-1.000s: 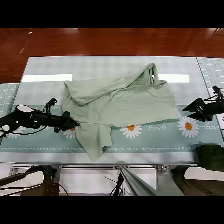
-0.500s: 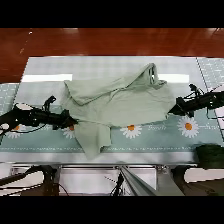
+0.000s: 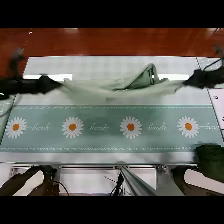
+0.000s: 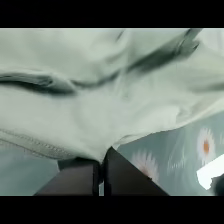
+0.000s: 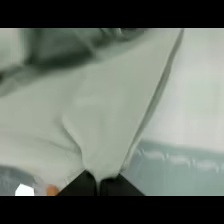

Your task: Fold the shirts.

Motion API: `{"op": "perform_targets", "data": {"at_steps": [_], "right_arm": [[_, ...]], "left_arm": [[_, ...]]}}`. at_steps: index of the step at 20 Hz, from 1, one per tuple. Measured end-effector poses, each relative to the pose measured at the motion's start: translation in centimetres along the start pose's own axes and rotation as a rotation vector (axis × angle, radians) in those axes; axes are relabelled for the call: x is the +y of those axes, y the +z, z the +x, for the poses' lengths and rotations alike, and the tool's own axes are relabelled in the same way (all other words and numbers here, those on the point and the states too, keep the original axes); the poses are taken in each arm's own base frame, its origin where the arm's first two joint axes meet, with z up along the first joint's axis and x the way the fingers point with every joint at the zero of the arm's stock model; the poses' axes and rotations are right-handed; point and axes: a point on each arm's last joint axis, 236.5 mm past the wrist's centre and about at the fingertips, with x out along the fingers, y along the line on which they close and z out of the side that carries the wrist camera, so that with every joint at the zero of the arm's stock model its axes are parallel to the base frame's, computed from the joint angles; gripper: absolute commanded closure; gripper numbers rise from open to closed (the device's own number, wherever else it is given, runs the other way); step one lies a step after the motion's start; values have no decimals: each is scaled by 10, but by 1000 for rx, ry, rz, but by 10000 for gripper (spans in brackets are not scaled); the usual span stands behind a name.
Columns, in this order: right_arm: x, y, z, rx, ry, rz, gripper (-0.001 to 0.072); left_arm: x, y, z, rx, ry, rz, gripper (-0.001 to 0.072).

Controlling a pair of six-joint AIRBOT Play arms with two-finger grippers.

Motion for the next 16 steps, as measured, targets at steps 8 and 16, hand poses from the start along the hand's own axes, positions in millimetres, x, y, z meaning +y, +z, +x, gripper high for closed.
{"op": "perform_targets", "data": {"at_steps": [8, 16], "right_arm": [[177, 87, -307, -1007, -171, -383, 699], [232, 6, -410, -1233, -291, -435, 699]], "left_arm": [[-234, 110, -277, -888, 93, 610, 679], [-309, 39, -359, -1007, 184, 774, 681]]}}
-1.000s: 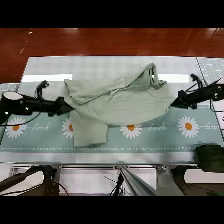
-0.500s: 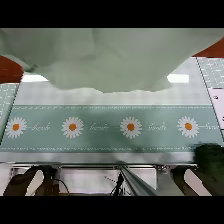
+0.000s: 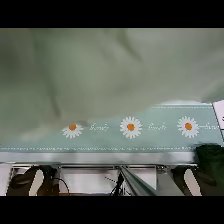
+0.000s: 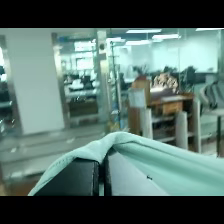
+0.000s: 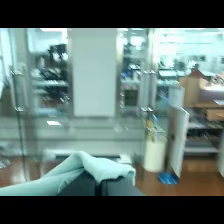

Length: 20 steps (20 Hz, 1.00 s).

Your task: Fold the shirts.

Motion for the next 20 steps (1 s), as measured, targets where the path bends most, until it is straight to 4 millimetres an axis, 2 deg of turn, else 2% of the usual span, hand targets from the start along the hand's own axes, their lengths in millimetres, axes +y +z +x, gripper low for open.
{"op": "perform_targets", "data": {"at_steps": [2, 4, 7, 9, 12, 14, 16, 20], "right_arm": [[-6, -18, -12, 84, -42, -11, 699], [-12, -40, -18, 178, -71, -10, 700], [-25, -83, -13, 360, -99, -17, 701], [-37, -129, -1, 546, -104, -23, 700], [-41, -213, 26, 864, -52, -30, 700], [-37, -272, 52, 1048, -9, -46, 699], [-33, -322, 82, 1169, 19, -59, 699], [-30, -414, 142, 1275, 43, -64, 699]], "left_arm": [[4, -14, -11, 85, 45, 16, 681], [8, -37, -17, 195, 71, 12, 681], [21, -93, -14, 434, 80, -49, 681], [33, -141, -6, 616, 76, -121, 681], [54, -217, 10, 857, 66, -237, 680], [67, -269, 25, 983, 54, -316, 680], [78, -324, 42, 1083, 41, -384, 680], [92, -432, 80, 1222, 19, -477, 680]]}}
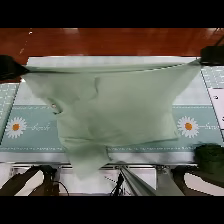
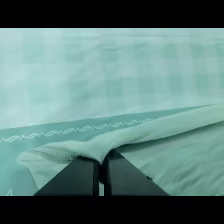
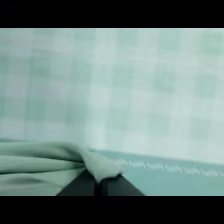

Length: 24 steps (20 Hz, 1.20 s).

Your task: Fold the shirts.

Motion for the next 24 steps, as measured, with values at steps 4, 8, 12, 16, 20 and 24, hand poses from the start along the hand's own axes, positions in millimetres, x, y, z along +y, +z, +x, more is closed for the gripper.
{"op": "perform_targets", "data": {"at_steps": [4, 8, 12, 16, 20, 24], "right_arm": [[-2, 28, 79, -15, 2, 1, 699], [-6, 60, 135, -114, -5, 8, 699], [-11, 80, 175, -187, -12, 38, 699], [-16, 70, 202, -149, -12, 68, 699], [-18, 31, 199, 14, 1, 65, 699], [-10, -15, 188, 211, 58, 100, 699]], "left_arm": [[30, 15, 91, 34, -1, -40, 680], [45, 27, 157, 8, 10, -5, 679], [51, 31, 206, -15, 24, 70, 679], [56, 22, 233, 9, 27, 93, 679], [41, 1, 226, 129, -30, 117, 679], [28, -41, 214, 319, -90, 110, 679]]}}
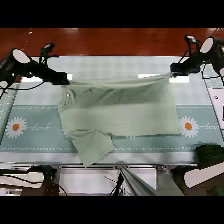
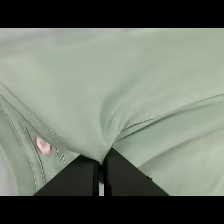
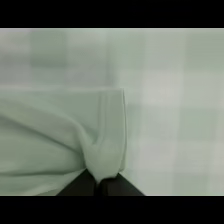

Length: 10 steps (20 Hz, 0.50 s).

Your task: Fold the shirts.

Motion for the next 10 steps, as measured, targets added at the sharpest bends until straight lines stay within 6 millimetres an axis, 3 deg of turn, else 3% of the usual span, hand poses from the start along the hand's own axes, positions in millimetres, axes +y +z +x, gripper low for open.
{"op": "perform_targets", "data": {"at_steps": [3, 7, 8, 9, 10], "right_arm": [[4, -26, 4, 117, 27, -1, 698], [14, -40, 9, 180, 74, 6, 681], [16, -42, 9, 189, 81, 5, 557], [17, -44, 9, 201, 88, 6, 493], [17, -48, 8, 214, 93, 2, 493]], "left_arm": [[3, -33, 13, 124, -11, -18, 679], [6, -53, 24, 197, -16, -56, 673], [7, -55, 25, 204, -14, -64, 605], [7, -57, 25, 213, -16, -67, 494], [8, -59, 24, 225, -16, -71, 412]]}}
